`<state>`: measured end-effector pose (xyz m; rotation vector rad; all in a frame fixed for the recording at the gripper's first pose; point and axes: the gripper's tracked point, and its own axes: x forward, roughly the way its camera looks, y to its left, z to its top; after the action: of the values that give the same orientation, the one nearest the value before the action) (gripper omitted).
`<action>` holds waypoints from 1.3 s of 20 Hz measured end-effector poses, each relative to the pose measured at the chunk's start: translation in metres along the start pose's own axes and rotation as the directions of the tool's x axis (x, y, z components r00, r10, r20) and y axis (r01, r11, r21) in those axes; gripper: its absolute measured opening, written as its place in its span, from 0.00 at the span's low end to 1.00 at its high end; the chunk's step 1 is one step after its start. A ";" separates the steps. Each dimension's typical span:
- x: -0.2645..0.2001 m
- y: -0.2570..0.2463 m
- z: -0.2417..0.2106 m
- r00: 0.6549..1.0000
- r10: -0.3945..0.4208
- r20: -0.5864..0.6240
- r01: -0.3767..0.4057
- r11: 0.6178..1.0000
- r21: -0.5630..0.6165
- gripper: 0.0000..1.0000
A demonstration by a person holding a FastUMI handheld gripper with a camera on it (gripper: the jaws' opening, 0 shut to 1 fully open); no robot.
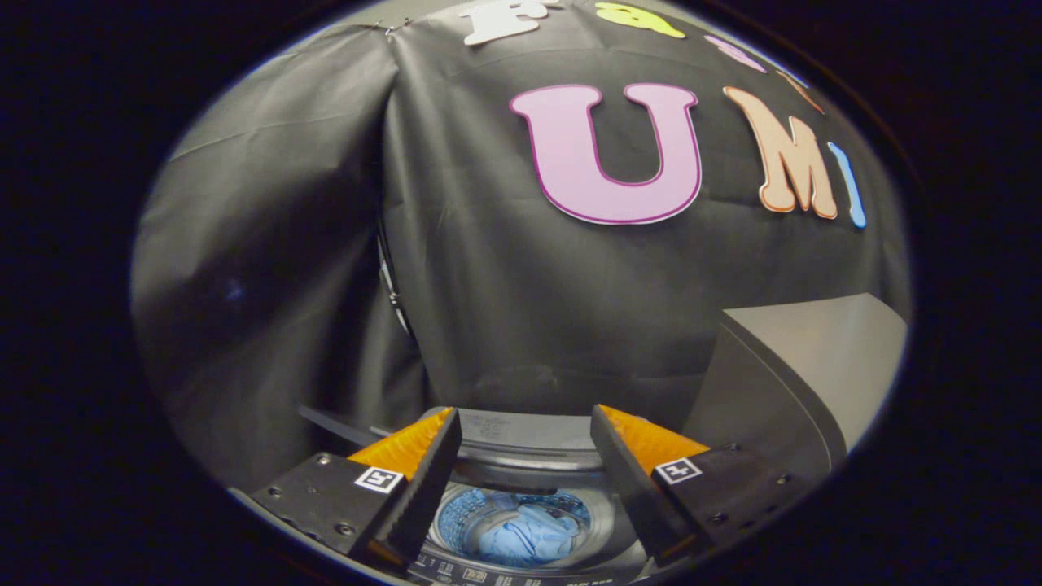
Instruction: Put the clothes into the washing machine and then close the washing machine lid.
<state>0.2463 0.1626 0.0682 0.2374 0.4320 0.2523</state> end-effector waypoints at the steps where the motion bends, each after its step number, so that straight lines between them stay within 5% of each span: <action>1: -0.002 0.003 -0.001 1.000 0.013 0.007 -0.013 1.000 -0.001 0.97; 14: -0.038 0.003 0.024 0.984 0.096 0.147 -0.094 0.995 -0.018 0.97; 19: -0.059 -0.020 0.048 0.939 0.100 0.328 -0.105 0.994 -0.003 0.96; 26: -0.095 -0.077 0.058 0.866 0.046 0.499 0.017 0.993 -0.121 0.96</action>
<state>0.2033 0.0530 0.1340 0.1774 -0.1046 0.2202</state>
